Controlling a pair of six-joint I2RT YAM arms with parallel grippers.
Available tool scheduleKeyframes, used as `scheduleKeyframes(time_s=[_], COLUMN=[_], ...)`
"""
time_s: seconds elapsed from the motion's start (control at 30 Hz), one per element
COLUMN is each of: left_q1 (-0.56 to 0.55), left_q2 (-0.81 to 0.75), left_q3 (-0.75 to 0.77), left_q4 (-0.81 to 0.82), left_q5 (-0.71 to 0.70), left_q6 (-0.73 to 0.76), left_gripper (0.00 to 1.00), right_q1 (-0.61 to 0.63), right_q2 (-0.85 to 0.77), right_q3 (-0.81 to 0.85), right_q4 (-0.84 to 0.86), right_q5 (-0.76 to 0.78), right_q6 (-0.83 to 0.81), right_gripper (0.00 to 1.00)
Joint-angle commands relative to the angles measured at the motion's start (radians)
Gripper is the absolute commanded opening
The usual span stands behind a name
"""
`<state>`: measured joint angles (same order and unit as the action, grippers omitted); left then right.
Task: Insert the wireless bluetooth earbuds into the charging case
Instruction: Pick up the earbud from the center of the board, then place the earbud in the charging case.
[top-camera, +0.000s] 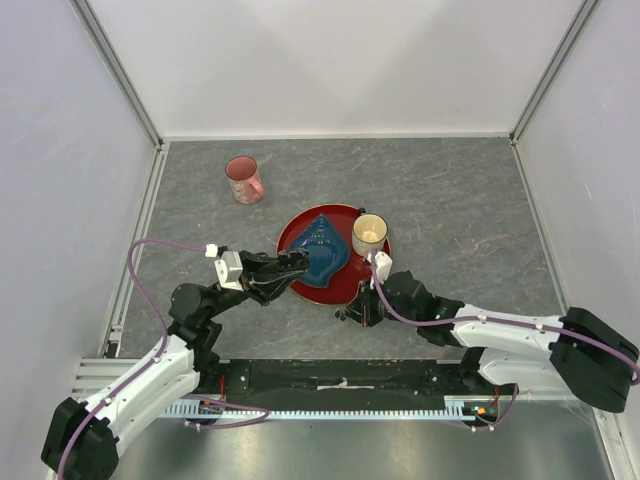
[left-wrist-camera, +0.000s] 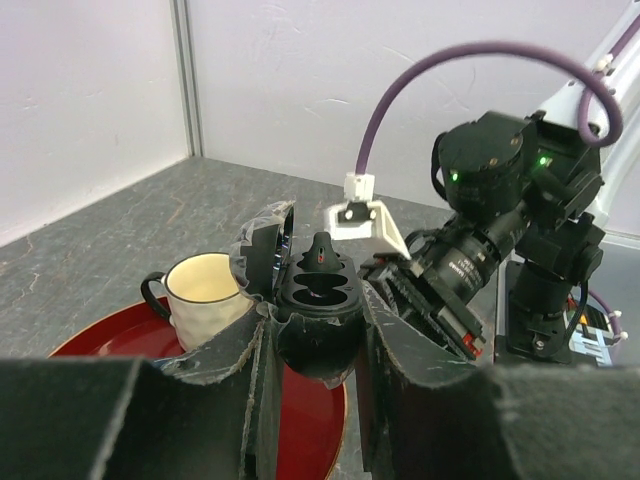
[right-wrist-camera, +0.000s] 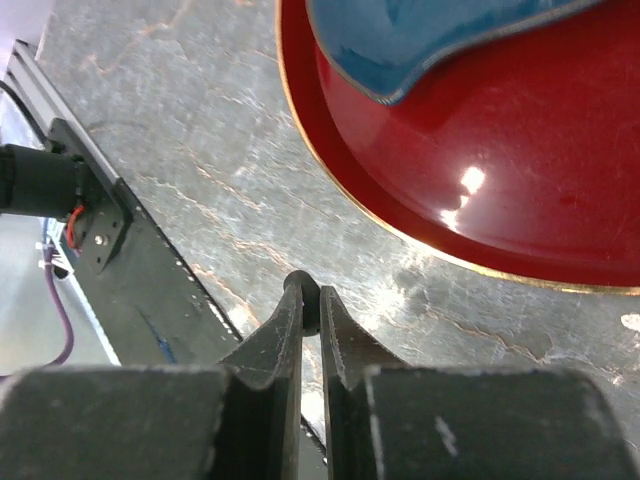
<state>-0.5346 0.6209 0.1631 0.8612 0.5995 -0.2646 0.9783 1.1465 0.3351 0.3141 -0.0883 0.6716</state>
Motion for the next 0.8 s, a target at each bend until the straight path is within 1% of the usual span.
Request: scheduleKeyframes(time_s=[0.0,0.1,0.3,0.43,0.6,0.77], left_q1=[-0.002,-0.002,-0.002,-0.002,-0.002,-0.002], left_q2=[-0.001,0.006,0.010,0.005,0.013,0.034], left_q3=[0.000,0.001,0.012,0.013,0.013,0.039], left_q4=[0.025,0.028,0.027,0.030,0.039,0.053], left_q5=[-0.030,-0.032,-0.026,-0.023,-0.007,0.074], left_q6=[0.021,0.034,0.044,0.038,0.027,0.008], left_gripper=[0.02,0.02,0.02,0.02,0.02,0.02], right_q1=[0.002,0.002,-0.001,-0.003,-0.003,-0.003], right_q2=[-0.097,-0.194,-0.272,-0.284,-0.281,-0.234], right_q3=[0.122,0.186,0.332,0.421,0.513,0.613], right_q4=[-0.107,-0.180,-0.289,-0.352,-0.356,-0.356], right_q5=[0.025,0.035,0.019,-0.039,-0.105,-0.172], right_q6=[-0.092,-0.150,-0.262,-0.311,-0.395,-0.486], right_gripper=[0.00,0.00,0.00,0.00,0.00,0.00])
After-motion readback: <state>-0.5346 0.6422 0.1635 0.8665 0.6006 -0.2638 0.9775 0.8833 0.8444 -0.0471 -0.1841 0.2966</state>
